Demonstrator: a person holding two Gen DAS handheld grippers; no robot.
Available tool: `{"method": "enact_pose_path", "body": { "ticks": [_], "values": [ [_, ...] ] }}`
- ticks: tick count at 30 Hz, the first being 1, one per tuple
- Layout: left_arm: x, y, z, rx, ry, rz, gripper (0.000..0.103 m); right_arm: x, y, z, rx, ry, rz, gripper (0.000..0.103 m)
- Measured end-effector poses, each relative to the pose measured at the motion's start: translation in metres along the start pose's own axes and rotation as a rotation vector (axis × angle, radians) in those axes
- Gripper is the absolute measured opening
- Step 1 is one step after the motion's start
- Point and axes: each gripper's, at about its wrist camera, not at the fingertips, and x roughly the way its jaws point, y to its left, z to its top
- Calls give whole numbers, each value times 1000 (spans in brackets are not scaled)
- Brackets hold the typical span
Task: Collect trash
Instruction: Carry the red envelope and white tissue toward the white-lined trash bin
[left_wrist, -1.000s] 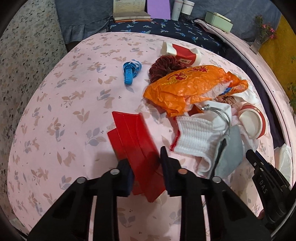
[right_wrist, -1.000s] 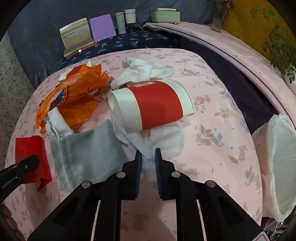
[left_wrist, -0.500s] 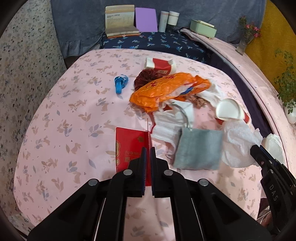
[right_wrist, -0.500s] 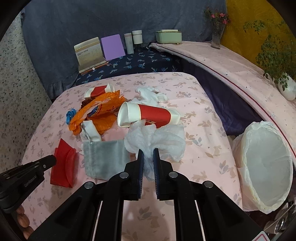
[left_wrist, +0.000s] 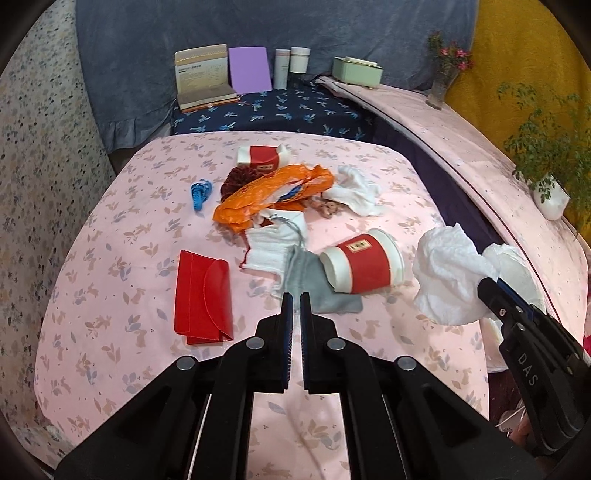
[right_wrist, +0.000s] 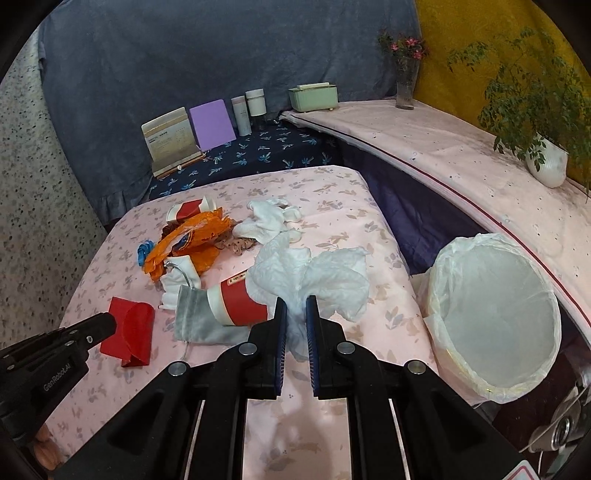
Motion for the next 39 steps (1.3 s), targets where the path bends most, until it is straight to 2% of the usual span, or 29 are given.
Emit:
{"method": "enact_pose_path", "body": {
  "ticks": [10,15,17,18,19,24,26,29,31,32,33,36,39],
  "values": [
    [-11,-44,-6,91,-20,-30,4,-19,-35,-5,63,-35,-34,10],
    [-5,-39,-6,74,-16,-12,8,-21,-44,-7,77,-36,-43,10],
    [3,-22,-5,42,1,23,36,-20,-45,-7,80,-32,-39,10],
    [9,-9,-5,12,7,48,61,-20,-45,-8,79,-30,-36,10],
    [12,2,-6,-17,2,65,70,-18,-43,-8,76,-27,-34,10],
    [45,68,-5,-130,63,132,70,-4,-30,-9,58,1,-11,10],
    [57,88,-7,-171,83,126,68,1,-23,-9,48,10,-1,10],
    [72,104,-7,-201,105,96,50,6,-13,-10,28,19,6,10],
    [80,106,-7,-208,124,59,24,9,-9,-10,21,27,7,10],
    [82,104,-7,-202,132,54,19,11,-8,-10,20,30,6,10],
    [83,102,-7,-191,134,48,9,12,-7,-10,19,33,5,10],
    [79,93,-7,-163,120,39,0,13,-7,-10,20,34,-2,10],
    [70,83,-3,-141,94,32,0,11,-9,-8,27,28,-7,10]
  ]
}}
